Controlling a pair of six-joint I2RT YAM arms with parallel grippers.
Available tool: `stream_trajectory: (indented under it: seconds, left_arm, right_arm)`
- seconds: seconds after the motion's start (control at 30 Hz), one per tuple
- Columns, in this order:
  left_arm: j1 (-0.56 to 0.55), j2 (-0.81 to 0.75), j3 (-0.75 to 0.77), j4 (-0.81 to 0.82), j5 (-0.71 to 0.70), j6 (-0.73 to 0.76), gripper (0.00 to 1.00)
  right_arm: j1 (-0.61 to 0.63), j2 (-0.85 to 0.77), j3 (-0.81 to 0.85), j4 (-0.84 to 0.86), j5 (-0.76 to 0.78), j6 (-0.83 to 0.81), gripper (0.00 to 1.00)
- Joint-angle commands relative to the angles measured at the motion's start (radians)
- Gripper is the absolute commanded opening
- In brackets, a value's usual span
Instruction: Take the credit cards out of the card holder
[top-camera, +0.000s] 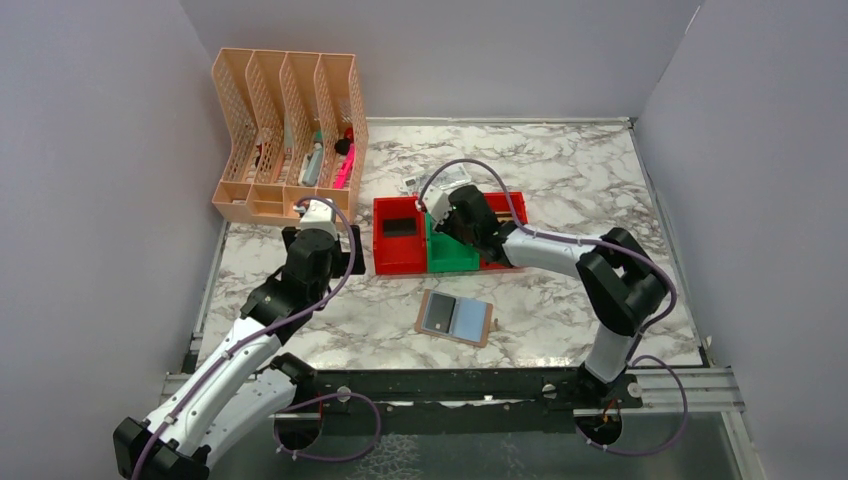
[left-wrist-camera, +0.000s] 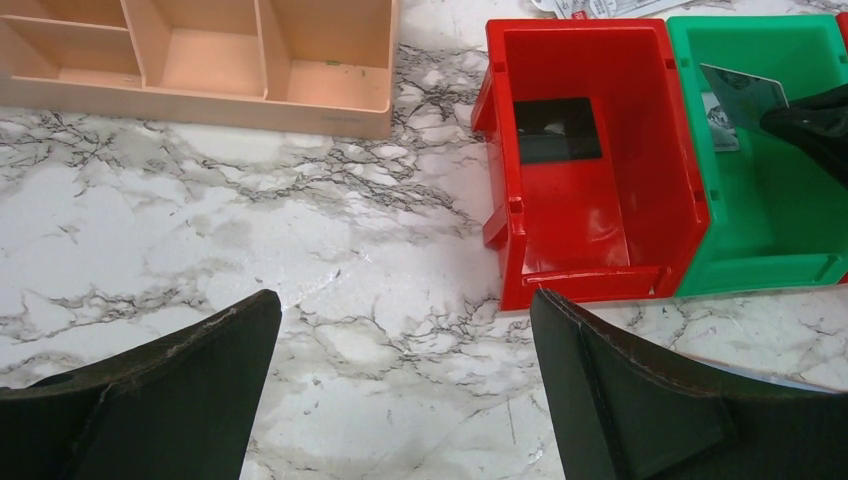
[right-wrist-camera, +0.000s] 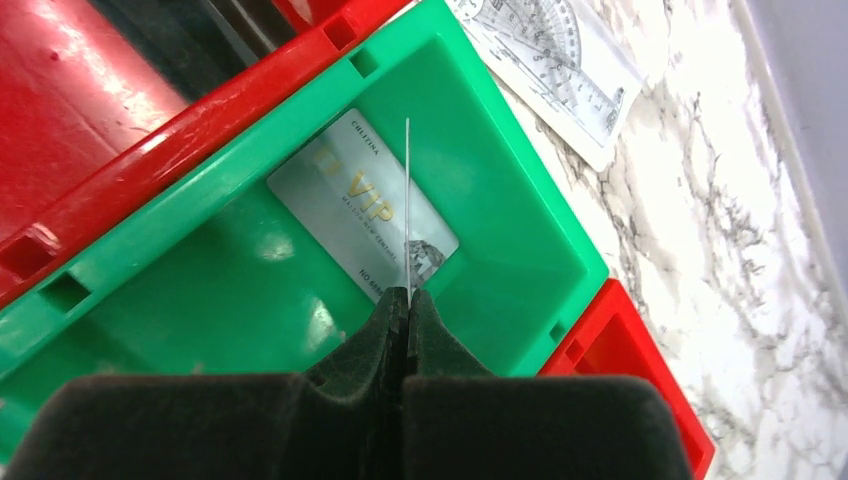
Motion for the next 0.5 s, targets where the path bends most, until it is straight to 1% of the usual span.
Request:
stream_trajectory:
  seconds: [0.0, 0.07, 0.17, 0.33, 0.47]
  left_arm:
    - [0.013, -0.006, -0.001, 0.016, 0.029, 0.015, 0.99]
    - [0.015, -0.006, -0.002, 0.017, 0.031, 0.015, 0.99]
    - [0.019, -0.005, -0.003, 0.018, 0.031, 0.015, 0.99]
    - [0.028, -0.002, -0.002, 0.018, 0.035, 0.014, 0.99]
    - [0.033, 0.000, -0.002, 0.018, 0.039, 0.014, 0.99]
  right_arm:
    - [0.009, 0.044, 0.024, 0.111, 0.069, -0.146, 0.01]
    - [0.011, 0.052, 0.010, 0.143, 0.064, -0.187, 0.03]
    - [0.011, 0.063, -0.009, 0.196, 0.036, -0.204, 0.05]
    - [0.012, 0.097, 0.009, 0.171, -0.001, -0.216, 0.09]
    - [0.012, 0.124, 0.019, 0.157, 0.012, -0.238, 0.09]
